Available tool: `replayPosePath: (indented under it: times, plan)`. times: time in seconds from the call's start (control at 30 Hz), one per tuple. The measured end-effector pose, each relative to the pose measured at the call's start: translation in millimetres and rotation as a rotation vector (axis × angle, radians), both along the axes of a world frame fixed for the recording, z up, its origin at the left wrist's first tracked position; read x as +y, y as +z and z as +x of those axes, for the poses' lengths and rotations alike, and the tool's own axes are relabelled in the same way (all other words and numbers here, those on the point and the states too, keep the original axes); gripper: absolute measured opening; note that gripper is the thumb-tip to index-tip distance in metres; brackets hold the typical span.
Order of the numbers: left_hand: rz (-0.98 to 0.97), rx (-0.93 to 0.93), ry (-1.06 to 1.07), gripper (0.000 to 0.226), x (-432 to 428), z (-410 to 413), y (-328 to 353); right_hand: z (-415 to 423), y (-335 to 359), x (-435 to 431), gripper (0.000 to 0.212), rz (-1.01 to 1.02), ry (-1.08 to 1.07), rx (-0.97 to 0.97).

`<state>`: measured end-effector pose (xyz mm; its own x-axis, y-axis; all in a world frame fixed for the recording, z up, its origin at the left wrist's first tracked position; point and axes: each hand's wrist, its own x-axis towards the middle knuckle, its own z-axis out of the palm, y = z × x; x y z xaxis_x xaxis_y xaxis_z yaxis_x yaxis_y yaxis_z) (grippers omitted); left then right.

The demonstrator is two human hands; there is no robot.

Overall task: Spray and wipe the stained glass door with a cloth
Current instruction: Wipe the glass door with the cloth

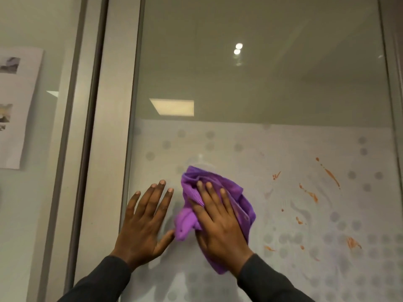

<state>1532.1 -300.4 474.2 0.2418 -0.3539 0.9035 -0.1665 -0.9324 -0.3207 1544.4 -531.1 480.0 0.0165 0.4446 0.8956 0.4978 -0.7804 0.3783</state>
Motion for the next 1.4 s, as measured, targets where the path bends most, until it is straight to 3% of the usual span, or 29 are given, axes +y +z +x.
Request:
replayPosePath:
  times: [0.1, 0.27, 0.37, 0.43, 0.6, 0.7, 0.9, 0.97, 1.03, 1.23, 1.4]
  plan:
    - [-0.015, 0.022, 0.02, 0.089, 0.0, -1.4, -0.3, -0.6, 16.5, -35.2, 0.067, 0.04, -0.034, -0.021]
    - [-0.018, 0.018, 0.023, 0.089, -0.6, -1.4, -1.1, -3.5, 113.9, -82.3, 0.063, 0.504, -0.079, 0.017]
    - [-0.022, 0.01, 0.015, 0.089, -1.3, -1.4, -1.0, -3.3, 126.2, -64.1, 0.066, 0.573, -0.084, 0.005]
    - [-0.025, 0.007, 0.009, 0.089, -2.0, -0.6, -0.8, -3.9, 104.5, -42.0, 0.068, 0.464, -0.032, 0.002]
    - [-0.017, -0.008, 0.004, 0.09, -2.1, 1.1, -1.9, -5.1, 16.5, -32.1, 0.074, -0.114, -0.001, 0.012]
    - [-0.016, -0.01, 0.018, 0.089, -1.0, -0.3, -1.1, -5.2, 29.9, -65.6, 0.062, -0.257, -0.028, -0.025]
    - [-0.018, 0.006, 0.049, 0.09, -1.2, -2.1, -1.5, -8.6, 126.1, -71.0, 0.064, 0.361, -0.047, 0.03]
    - [-0.017, 0.001, 0.048, 0.09, -0.7, -1.2, -2.0, -7.5, 129.6, -46.0, 0.066, 0.431, -0.044, 0.023]
    - [-0.01, -0.002, 0.045, 0.089, -0.5, -1.3, -1.9, -6.5, 109.3, -21.4, 0.07, 0.347, -0.013, 0.02]
    - [0.01, 0.008, 0.014, 0.087, -3.1, -10.2, 0.4, -1.8, -14.3, -12.6, 0.074, -0.189, 0.027, 0.042]
    - [0.051, -0.013, -0.001, 0.086, 18.0, -27.9, 10.4, -4.5, 22.5, -59.9, 0.055, -0.538, -0.025, -0.033]
